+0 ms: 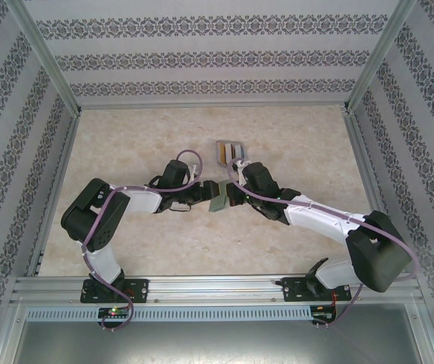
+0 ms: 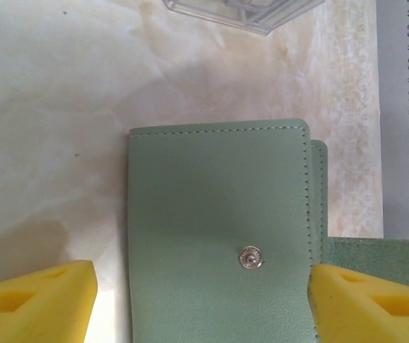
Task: Put the credit cards into the card holder
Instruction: Open the card holder at the center of the table.
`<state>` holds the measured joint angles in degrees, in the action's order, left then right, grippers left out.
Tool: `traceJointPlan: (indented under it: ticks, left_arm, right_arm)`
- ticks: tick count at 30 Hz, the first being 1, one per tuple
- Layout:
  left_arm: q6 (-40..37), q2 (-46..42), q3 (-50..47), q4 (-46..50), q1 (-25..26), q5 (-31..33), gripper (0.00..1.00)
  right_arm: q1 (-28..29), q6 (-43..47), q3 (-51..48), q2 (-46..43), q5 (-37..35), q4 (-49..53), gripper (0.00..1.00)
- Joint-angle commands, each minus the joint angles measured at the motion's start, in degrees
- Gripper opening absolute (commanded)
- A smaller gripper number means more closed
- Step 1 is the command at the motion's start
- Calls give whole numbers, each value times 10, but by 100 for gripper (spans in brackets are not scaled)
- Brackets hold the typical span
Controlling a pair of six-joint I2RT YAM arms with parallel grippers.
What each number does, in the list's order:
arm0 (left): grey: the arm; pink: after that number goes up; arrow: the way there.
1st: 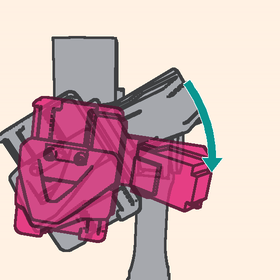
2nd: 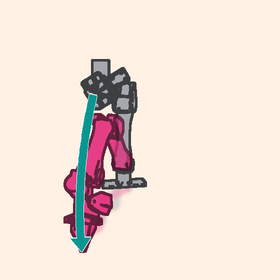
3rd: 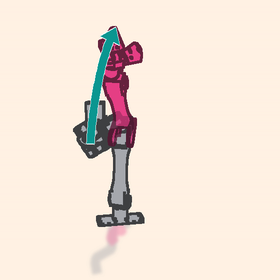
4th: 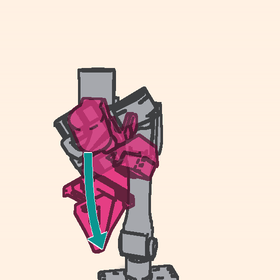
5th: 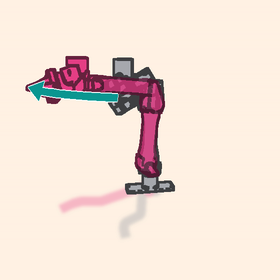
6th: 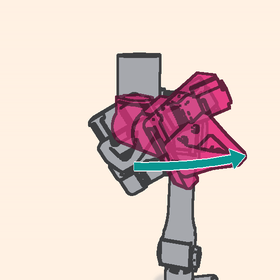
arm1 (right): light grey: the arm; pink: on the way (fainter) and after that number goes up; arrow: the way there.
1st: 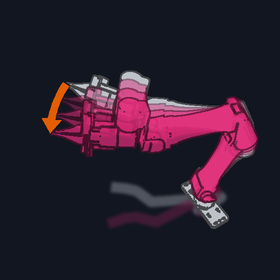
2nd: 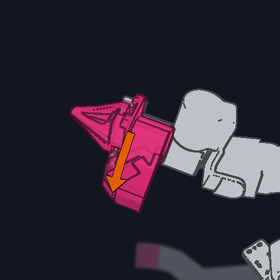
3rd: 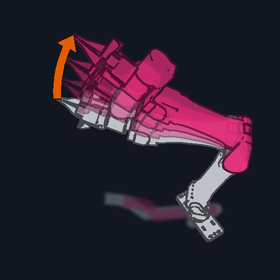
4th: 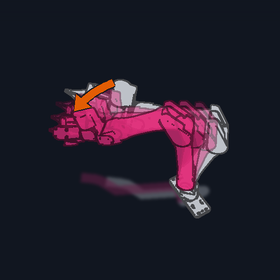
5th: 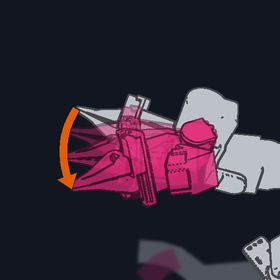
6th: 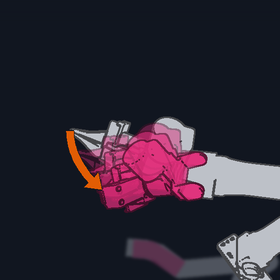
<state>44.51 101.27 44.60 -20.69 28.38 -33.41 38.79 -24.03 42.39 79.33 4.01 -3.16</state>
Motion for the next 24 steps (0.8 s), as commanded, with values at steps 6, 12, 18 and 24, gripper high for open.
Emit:
traceJointPlan:
  ticks: [6,12,18,24]
  left_arm:
    - [-18,-7,-3,-14,-3,-10,82]
    - [-13,-4,-5,-22,-4,-9,82]
    - [-32,-21,-7,-14,-4,-20,82]
    - [-40,-33,-16,-29,-4,-15,84]
  right_arm:
    - [5,3,20,-7,9,-31,0]
    - [-1,4,30,19,34,-46,0]
    - [-3,-10,18,17,33,-73,0]
    - [-7,-21,13,14,40,-81,0]
